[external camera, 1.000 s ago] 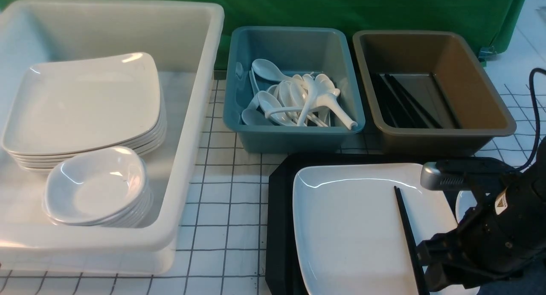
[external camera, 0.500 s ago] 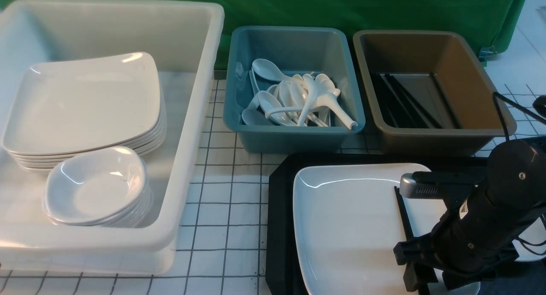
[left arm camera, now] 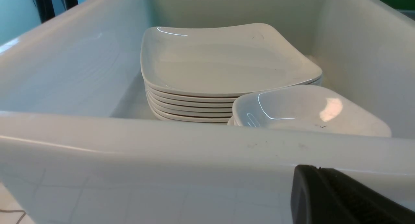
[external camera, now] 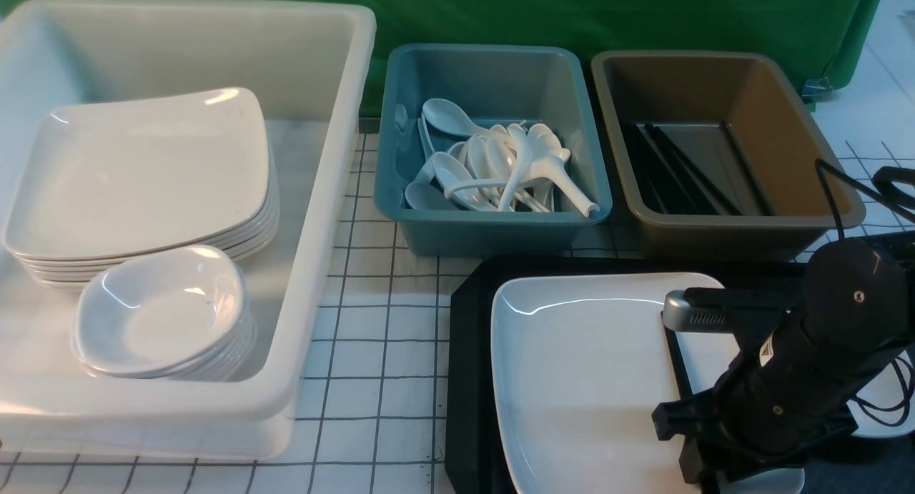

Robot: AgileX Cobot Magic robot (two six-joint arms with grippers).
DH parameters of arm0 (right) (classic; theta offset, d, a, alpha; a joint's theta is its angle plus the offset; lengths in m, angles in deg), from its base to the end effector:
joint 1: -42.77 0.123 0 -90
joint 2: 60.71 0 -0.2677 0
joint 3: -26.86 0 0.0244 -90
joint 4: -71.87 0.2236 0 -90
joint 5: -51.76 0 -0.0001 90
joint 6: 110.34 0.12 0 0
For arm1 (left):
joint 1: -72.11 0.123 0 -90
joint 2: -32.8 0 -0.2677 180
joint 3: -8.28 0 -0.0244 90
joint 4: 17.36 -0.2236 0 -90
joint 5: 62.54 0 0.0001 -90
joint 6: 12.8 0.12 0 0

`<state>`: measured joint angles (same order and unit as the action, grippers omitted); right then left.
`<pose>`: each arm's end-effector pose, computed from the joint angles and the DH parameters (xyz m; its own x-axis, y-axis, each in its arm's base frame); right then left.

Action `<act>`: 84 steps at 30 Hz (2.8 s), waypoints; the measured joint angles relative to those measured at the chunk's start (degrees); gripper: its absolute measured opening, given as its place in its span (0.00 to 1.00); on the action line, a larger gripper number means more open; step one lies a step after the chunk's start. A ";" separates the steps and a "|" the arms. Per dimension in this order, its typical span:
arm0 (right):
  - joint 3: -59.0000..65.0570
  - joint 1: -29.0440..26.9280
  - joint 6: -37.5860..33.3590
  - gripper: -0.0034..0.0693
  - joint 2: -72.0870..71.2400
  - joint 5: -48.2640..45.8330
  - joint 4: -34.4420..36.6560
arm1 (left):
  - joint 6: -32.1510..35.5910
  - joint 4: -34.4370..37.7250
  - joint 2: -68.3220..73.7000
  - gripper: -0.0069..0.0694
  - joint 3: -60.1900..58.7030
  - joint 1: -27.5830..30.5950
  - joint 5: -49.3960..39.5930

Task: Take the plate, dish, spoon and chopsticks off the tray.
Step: Use the right arm to grab a pair of chopsticks from the plate, then use the right arm to put the chopsticks into the small storage box on the right, then use the left arm to grab a plate from the dinner plate

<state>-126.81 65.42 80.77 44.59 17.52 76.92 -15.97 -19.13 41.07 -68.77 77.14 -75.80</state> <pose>0.2592 0.1146 0.1347 -0.9673 -0.1183 -0.2245 -0.1460 0.9830 0.1111 0.0742 0.0074 0.1861 -0.1461 -0.0382 -0.9885 -0.0984 0.9949 -0.0239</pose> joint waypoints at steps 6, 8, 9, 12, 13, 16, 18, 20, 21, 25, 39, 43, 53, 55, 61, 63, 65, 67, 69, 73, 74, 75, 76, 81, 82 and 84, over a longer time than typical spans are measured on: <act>0.00 0.00 -0.23 0.29 0.10 -1.17 0.06 | 0.00 0.00 0.00 0.12 0.00 0.00 0.00; 0.00 0.00 -0.31 0.29 0.04 -1.72 0.06 | 0.00 0.00 0.00 0.12 0.00 0.00 0.00; 0.00 0.00 -0.36 0.29 -0.13 -2.14 0.06 | 0.00 0.00 0.00 0.12 0.00 0.00 0.00; 0.00 0.00 -0.36 0.29 -1.23 -3.81 0.06 | 0.00 0.00 0.00 0.12 0.00 0.00 0.00; 0.00 0.00 -0.43 0.29 -1.91 -4.56 0.06 | 0.00 0.00 0.00 0.12 0.00 0.00 0.00; 0.00 0.00 -0.94 0.29 -4.76 -6.74 0.06 | 0.00 0.00 0.00 0.12 0.00 0.00 0.00; 0.00 0.00 -1.27 0.29 -6.57 -7.77 0.06 | 0.00 0.00 0.00 0.12 0.00 0.00 0.00; 0.00 0.00 -1.47 0.29 -8.98 -8.91 0.06 | 0.00 0.00 0.00 0.12 0.00 0.00 0.00; 0.00 0.00 -1.50 0.29 -11.99 -9.64 0.06 | 0.00 0.00 0.00 0.12 0.00 0.00 0.00; -0.12 0.00 -2.30 0.29 -18.91 -10.17 -0.63 | 0.00 0.00 0.00 0.12 0.00 0.00 0.00; -16.63 -8.58 -4.10 0.29 -18.08 1.48 -6.63 | 0.00 0.00 0.00 0.12 0.00 0.00 0.00; -21.36 -12.32 -4.14 0.29 -10.54 12.21 -6.78 | 0.00 0.00 0.00 0.12 0.00 0.00 0.00; -22.82 -13.86 -3.64 0.31 9.24 44.66 -6.81 | 0.00 0.00 0.00 0.12 0.00 0.00 0.00; -22.82 -13.86 -2.25 0.32 11.76 45.89 -6.81 | 0.00 0.00 0.00 0.12 0.00 0.00 0.00; -22.82 -13.86 1.96 0.40 15.61 44.20 -6.81 | 0.00 0.00 0.00 0.12 0.00 0.00 0.00; -22.82 -13.86 3.54 0.42 15.74 42.38 -6.81 | 0.00 0.00 0.00 0.12 0.00 0.00 0.00; -22.87 -13.86 5.16 0.43 15.74 39.84 -6.81 | 0.00 0.00 0.00 0.12 0.00 0.00 0.00; -22.87 -13.86 5.85 0.43 15.54 36.17 -6.81 | 0.00 0.00 0.00 0.12 0.00 0.00 0.00; -22.87 -13.86 6.05 0.43 15.19 34.91 -6.81 | 0.00 0.00 0.00 0.12 0.00 0.00 0.00; -22.87 -13.86 6.05 0.43 11.88 30.39 -6.81 | 0.00 0.00 0.00 0.12 0.00 0.00 0.00; -22.87 -13.86 5.90 0.43 10.48 29.35 -6.81 | 0.00 0.00 0.00 0.12 0.00 0.00 0.00; -22.89 -13.86 5.45 0.42 8.57 27.89 -6.81 | 0.00 0.00 0.00 0.12 0.00 0.00 0.00; -22.89 -13.86 5.48 0.42 8.23 27.89 -6.81 | 0.00 0.00 0.00 0.12 0.00 0.00 0.00; -22.93 -13.86 2.53 0.25 -3.06 18.88 -6.81 | 0.00 0.00 0.00 0.12 0.00 0.00 0.00; -22.93 -13.86 1.81 0.22 -5.62 16.03 -6.81 | 0.00 0.00 0.00 0.12 0.00 0.00 0.00; -23.00 -13.86 0.41 0.15 -10.92 8.96 -6.81 | 0.00 0.00 0.00 0.12 0.00 0.00 0.00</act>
<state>-149.81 51.56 81.19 33.66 26.48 70.11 -15.97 -19.13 41.07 -68.77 77.14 -75.80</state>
